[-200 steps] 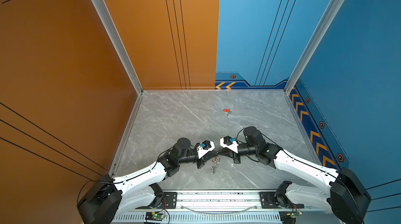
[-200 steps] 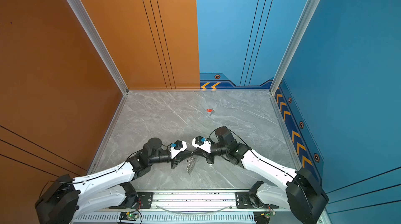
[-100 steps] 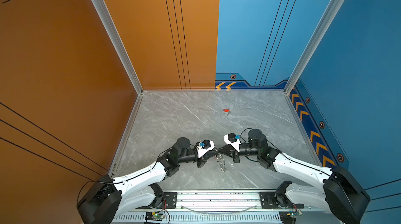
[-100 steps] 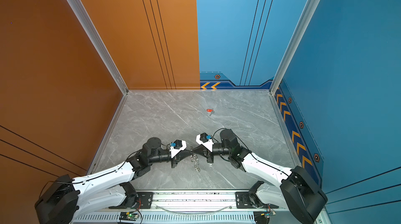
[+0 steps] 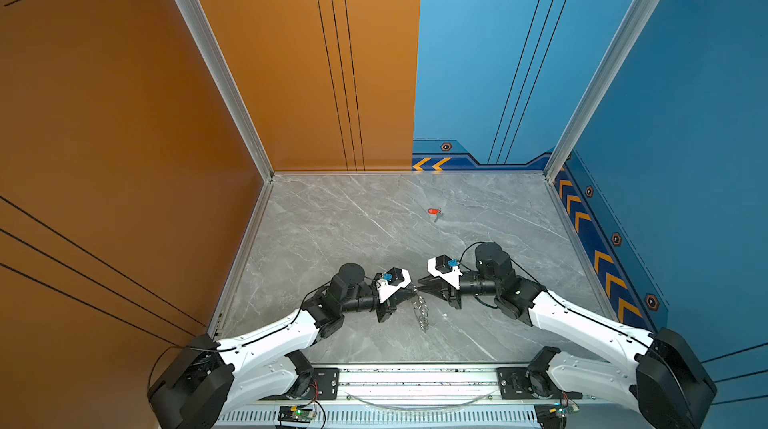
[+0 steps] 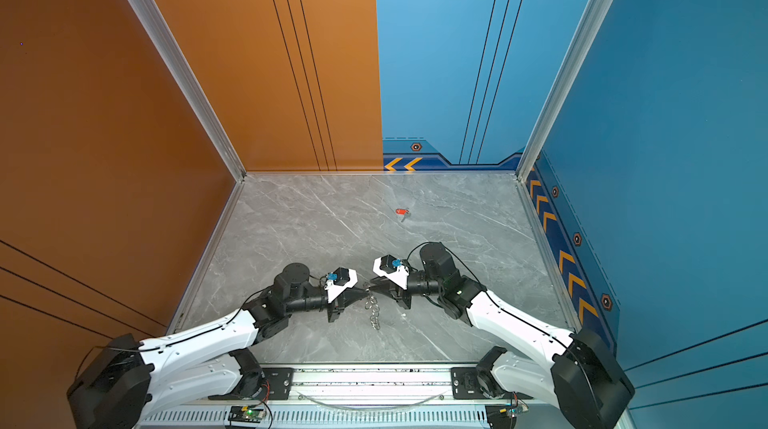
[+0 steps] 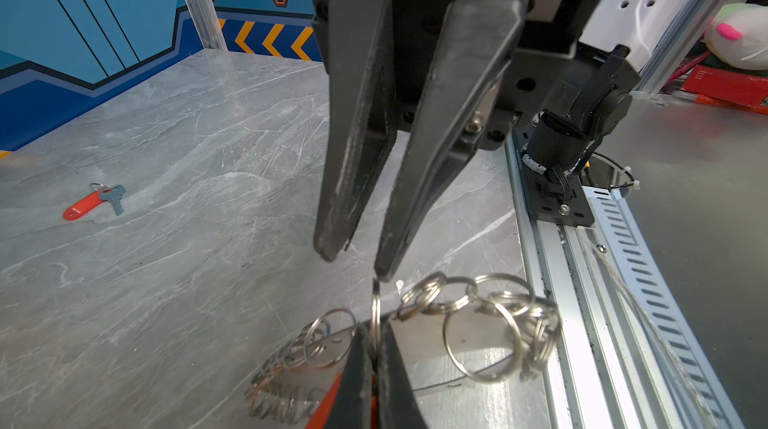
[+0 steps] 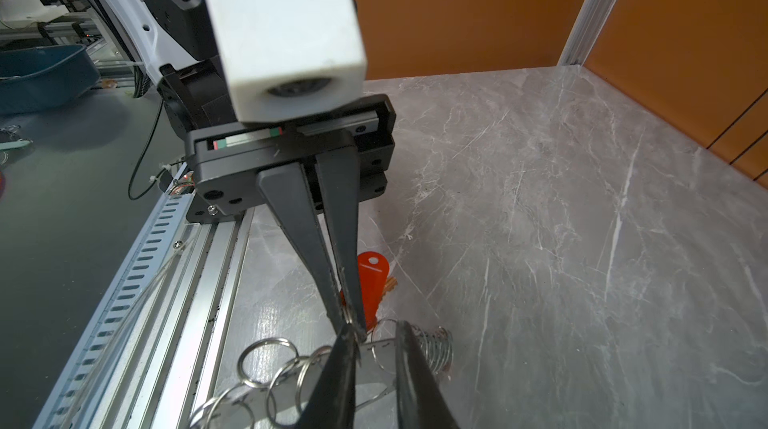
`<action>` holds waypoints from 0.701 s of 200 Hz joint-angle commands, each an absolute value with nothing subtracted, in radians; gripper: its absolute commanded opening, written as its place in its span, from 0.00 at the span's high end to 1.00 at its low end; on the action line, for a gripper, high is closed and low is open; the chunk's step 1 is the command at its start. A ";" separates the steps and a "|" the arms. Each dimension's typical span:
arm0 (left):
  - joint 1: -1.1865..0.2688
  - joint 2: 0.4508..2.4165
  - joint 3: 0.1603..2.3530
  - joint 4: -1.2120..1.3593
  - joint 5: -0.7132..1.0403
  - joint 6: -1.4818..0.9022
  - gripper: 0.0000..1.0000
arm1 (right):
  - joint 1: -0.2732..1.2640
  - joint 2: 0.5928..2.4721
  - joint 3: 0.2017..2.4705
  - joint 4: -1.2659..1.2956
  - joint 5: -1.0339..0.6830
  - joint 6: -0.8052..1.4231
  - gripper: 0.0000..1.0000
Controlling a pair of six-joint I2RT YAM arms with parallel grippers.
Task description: Put the keys on the keyring
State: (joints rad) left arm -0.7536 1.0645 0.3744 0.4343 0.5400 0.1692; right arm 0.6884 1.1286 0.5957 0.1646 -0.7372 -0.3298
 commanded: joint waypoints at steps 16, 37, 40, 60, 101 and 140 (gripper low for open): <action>-0.760 1.065 0.393 0.448 0.557 0.187 1.00 | 0.733 1.138 0.663 -0.035 -0.695 -0.438 0.79; -0.761 1.066 0.394 0.448 0.559 0.189 1.00 | 0.738 1.147 0.672 -0.048 -0.690 -0.445 0.79; -0.761 1.066 0.394 0.448 0.560 0.189 1.00 | 0.739 1.148 0.671 -0.045 -0.690 -0.444 0.79; -0.760 1.067 0.395 0.448 0.566 0.188 1.00 | 0.749 1.158 0.675 -0.041 -0.689 -0.440 0.80; -0.761 1.078 0.402 0.448 0.592 0.184 1.00 | 0.754 1.181 0.692 -0.049 -0.675 -0.444 0.83; -0.762 1.087 0.404 0.448 0.597 0.181 1.00 | 0.758 1.193 0.702 -0.052 -0.681 -0.445 0.93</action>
State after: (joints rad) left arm -0.7536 1.0813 0.3744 0.4229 0.5629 0.1757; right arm 0.7483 1.1778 0.6693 -0.0185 -0.6895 -0.4332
